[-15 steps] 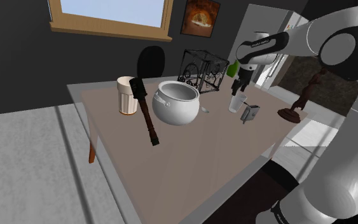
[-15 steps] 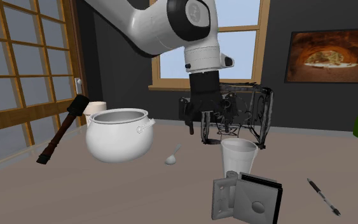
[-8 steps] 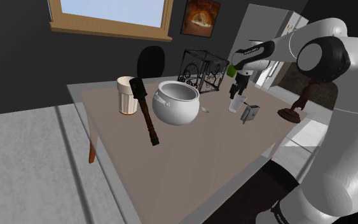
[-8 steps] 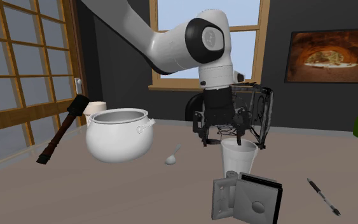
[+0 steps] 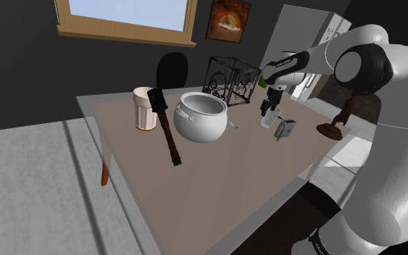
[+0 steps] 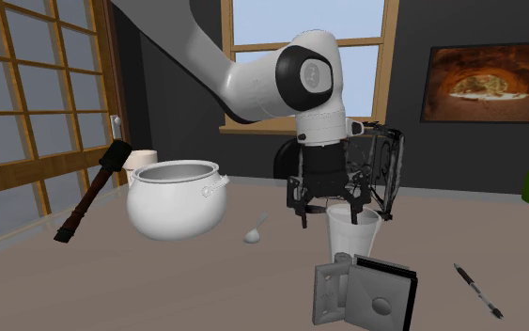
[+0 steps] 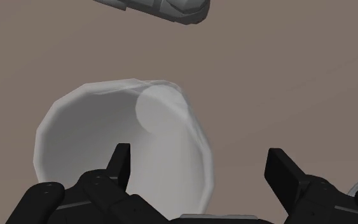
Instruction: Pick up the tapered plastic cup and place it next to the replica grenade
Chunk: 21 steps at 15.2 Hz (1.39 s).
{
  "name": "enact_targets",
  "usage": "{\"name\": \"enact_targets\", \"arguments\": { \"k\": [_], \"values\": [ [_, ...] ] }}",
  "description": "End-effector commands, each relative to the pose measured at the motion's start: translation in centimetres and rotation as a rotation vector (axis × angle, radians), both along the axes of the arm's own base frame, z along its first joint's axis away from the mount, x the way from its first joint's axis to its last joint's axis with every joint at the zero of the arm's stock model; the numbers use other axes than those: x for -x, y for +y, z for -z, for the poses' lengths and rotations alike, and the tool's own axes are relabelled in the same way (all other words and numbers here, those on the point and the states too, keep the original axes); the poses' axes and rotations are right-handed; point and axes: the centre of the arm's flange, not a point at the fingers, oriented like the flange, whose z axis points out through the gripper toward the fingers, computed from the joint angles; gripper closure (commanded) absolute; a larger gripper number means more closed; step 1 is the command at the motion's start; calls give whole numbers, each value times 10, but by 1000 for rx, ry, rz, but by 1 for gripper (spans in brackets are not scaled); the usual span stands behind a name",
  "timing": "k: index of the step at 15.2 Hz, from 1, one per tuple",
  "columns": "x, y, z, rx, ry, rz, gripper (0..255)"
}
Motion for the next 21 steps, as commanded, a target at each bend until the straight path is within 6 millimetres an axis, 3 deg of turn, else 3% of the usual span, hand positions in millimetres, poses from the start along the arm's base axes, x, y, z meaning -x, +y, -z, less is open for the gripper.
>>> {"name": "enact_targets", "arguments": {
  "k": [1,3,4,13,21],
  "values": [
    [0,0,0,0,0,0,0],
    [0,0,0,0,0,0,0],
    [0,0,0,0,0,0,255],
    [0,0,0,0,0,0,255],
    [0,0,-42,0,0,0,255]
  ]
}}
